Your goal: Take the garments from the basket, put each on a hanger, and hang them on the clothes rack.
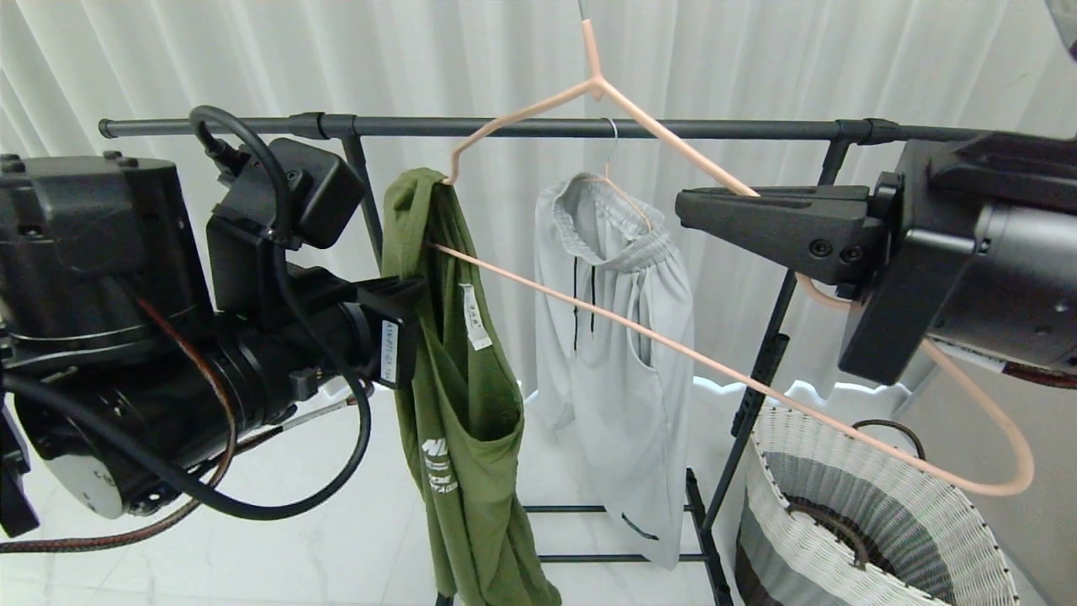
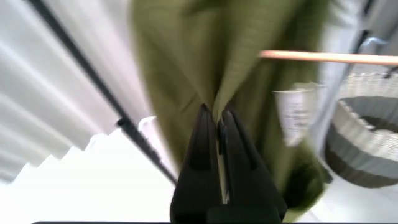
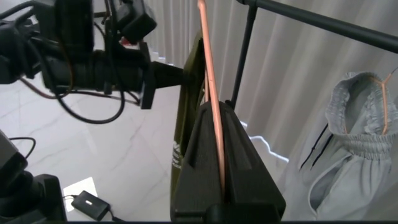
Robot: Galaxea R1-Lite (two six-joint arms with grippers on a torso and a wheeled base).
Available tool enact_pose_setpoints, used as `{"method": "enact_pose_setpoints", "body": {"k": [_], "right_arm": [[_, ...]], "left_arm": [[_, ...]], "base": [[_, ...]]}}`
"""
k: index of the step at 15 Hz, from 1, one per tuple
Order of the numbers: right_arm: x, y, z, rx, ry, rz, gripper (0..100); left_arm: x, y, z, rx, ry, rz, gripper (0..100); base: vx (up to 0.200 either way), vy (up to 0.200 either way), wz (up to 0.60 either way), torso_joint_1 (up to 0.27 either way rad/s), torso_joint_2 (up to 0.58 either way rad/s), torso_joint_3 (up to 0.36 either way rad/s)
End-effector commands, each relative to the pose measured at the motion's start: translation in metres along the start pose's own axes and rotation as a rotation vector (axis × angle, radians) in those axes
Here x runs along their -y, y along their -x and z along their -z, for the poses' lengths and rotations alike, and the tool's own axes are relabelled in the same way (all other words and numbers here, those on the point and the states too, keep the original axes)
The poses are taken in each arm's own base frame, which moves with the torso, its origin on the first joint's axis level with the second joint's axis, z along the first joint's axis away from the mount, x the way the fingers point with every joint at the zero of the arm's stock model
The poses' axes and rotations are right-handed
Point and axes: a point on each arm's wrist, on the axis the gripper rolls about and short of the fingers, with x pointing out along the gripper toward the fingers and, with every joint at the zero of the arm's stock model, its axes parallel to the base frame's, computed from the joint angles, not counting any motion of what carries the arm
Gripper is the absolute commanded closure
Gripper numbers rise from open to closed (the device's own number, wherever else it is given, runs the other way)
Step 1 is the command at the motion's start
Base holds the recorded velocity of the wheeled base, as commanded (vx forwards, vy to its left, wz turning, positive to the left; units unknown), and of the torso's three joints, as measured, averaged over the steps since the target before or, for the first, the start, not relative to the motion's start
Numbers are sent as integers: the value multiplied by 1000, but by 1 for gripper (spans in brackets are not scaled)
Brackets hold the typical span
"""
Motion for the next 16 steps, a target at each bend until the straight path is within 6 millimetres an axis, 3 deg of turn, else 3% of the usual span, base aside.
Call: {"method": "enact_pose_setpoints", "body": {"k": [1, 11, 16], "right_arm": [[2, -6, 5, -20, -2, 6, 100], [3, -49, 40, -93, -107, 4, 100], [6, -46, 55, -140, -204, 28, 100]], "left_arm": [[5, 8, -3, 34, -6, 28, 100], [16, 21, -19, 149, -5, 87, 100], [15, 22, -21, 162, 0, 81, 100]], "base": [[0, 0, 0, 0, 0, 0], [0, 0, 0, 0, 0, 0], [0, 0, 0, 0, 0, 0]]}}
